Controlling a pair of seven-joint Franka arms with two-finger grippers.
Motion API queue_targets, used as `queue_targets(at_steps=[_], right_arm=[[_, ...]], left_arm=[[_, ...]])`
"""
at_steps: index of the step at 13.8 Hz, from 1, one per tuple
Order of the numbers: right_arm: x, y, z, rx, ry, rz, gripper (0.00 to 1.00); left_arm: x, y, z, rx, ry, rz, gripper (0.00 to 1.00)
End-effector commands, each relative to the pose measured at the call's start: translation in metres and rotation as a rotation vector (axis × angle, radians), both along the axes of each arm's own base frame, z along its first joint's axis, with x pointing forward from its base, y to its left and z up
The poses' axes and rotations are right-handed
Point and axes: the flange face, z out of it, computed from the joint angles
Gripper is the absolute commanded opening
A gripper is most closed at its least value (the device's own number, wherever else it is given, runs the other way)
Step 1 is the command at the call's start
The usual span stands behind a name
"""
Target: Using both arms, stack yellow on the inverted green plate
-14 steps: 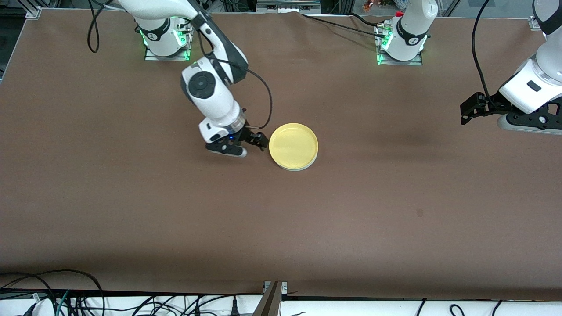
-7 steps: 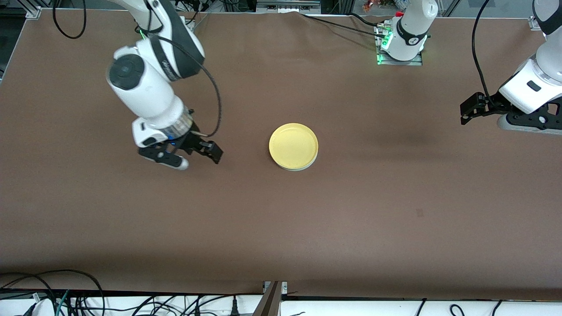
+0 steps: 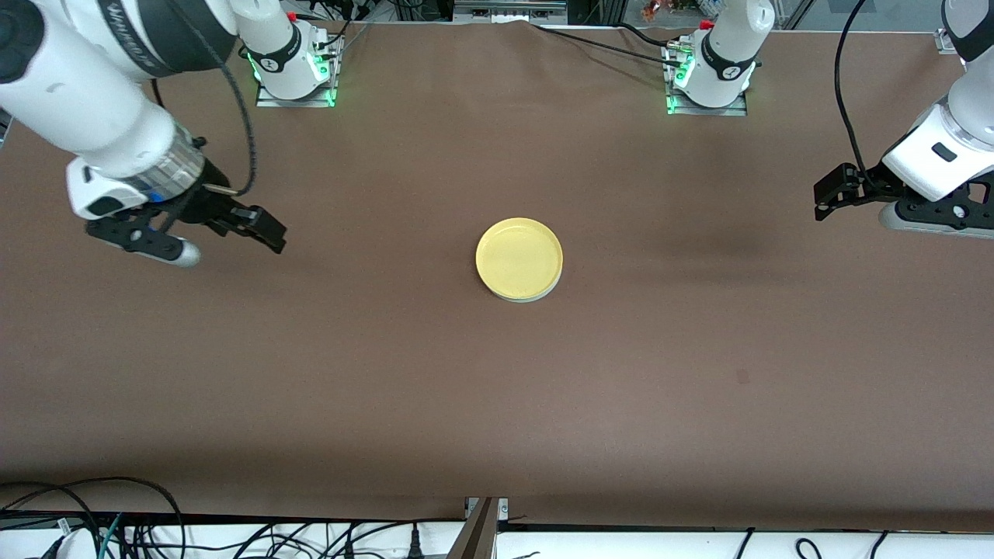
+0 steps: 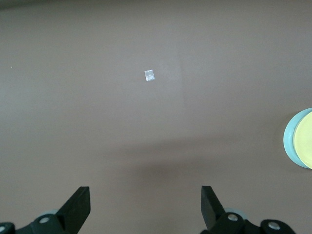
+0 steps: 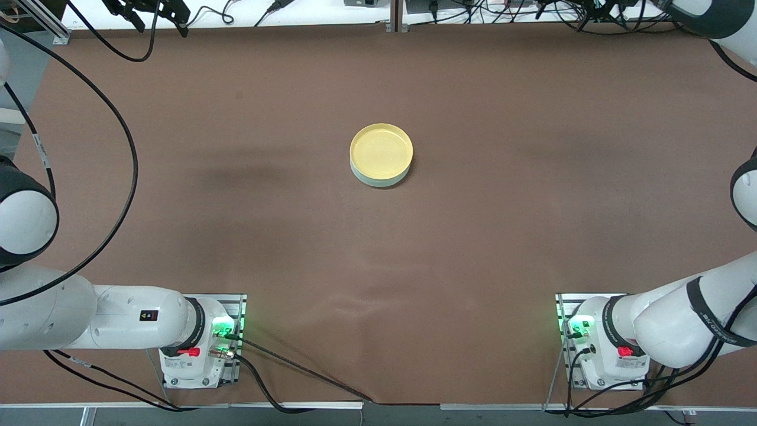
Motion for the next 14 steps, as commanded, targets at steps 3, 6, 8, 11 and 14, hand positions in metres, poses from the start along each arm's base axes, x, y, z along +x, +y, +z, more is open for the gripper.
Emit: queue_targets(at_steps=[3,6,8,11,14], right_arm=[[0.000,-0.029,0.015,0.005,0.003,-0.003,1.00],[-0.003,-0.059,0.015,0.037,0.048,0.068,1.00],[-0.016,-0.070,0.020,0.045,0.046,0.097,1.00],[-0.030,-0.090,0.023,0.042,0.052,0.194,1.00],[-0.048,-0.100,0.025,0.020,0.080,0.248,1.00]], left_arm=[[-0.006,-0.002,0.005,0.012,-0.001,0.004,1.00],[-0.005,-0.003,0.005,0.011,-0.002,0.001,1.00],[-0.005,-0.003,0.005,0.013,-0.003,0.001,1.00],[-0.005,-0.003,0.005,0.011,-0.002,-0.002,1.00],[-0.006,0.001,0.004,0.012,0.009,0.004,1.00]])
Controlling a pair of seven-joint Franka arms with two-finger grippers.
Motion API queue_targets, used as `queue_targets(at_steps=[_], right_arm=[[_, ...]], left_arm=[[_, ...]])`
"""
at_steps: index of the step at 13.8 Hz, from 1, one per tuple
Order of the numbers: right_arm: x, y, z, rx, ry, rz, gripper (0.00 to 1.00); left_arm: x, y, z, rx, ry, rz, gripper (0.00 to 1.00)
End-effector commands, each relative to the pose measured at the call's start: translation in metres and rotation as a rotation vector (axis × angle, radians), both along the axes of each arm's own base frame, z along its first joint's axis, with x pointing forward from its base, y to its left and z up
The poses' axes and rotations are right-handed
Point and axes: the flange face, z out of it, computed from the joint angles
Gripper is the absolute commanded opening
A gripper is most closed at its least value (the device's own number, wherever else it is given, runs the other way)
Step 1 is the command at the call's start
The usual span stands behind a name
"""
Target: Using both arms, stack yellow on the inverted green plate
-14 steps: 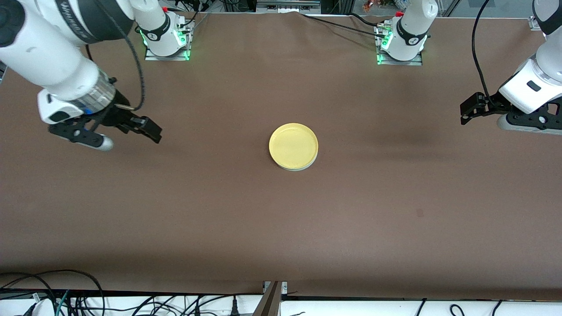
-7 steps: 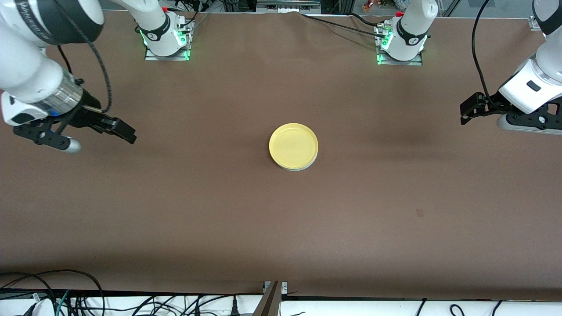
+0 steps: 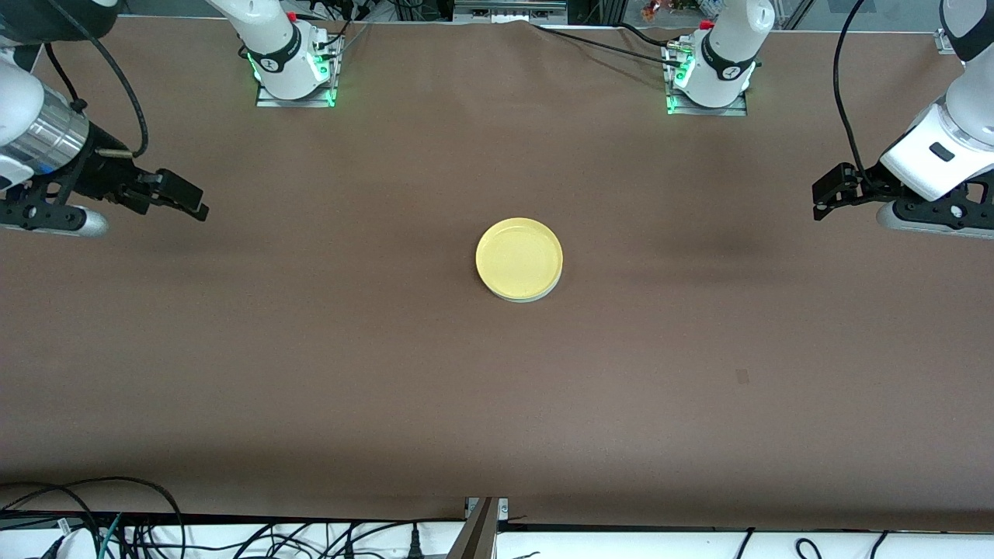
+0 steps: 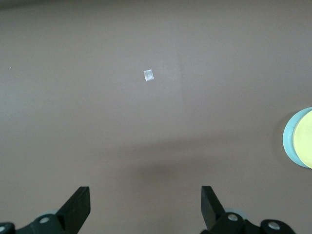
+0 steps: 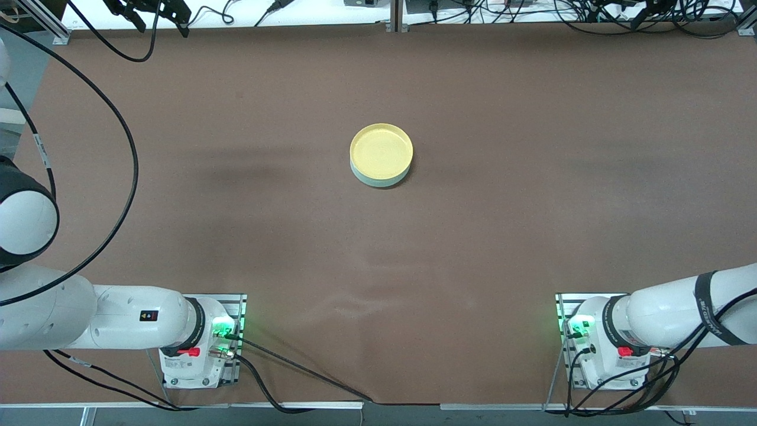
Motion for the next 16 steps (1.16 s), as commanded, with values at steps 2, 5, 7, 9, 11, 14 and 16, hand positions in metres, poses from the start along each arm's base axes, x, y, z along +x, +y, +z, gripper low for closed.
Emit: queue_targets(at_steps=[2,5,7,9,11,14,16], right_arm=[[-0.029,-0.009,-0.004,-0.026,0.068,0.084,1.00],[-0.034,-0.016,-0.006,-0.112,0.141,0.101,1.00],[-0.035,-0.019,-0.005,-0.137,0.153,0.103,1.00],[-0.034,-0.019,-0.003,-0.133,0.145,0.101,1.00],[-0.032,-0.020,0.000,-0.128,0.132,0.102,1.00],[-0.030,-0.018,0.001,-0.122,0.112,0.103,1.00],[-0.030,-0.018,0.002,-0.122,0.107,0.103,1.00]], left_arm=[[-0.006,0.000,0.005,0.012,0.004,0.004,1.00],[-0.006,0.001,0.005,0.012,0.005,-0.001,1.00],[-0.006,0.001,0.005,0.012,0.004,-0.001,1.00],[-0.006,0.002,0.005,0.012,0.006,0.001,1.00],[-0.006,0.002,0.004,0.012,0.007,0.001,1.00],[-0.006,0.002,0.004,0.012,0.007,0.001,1.00],[-0.006,0.001,0.005,0.012,0.005,-0.001,1.00]])
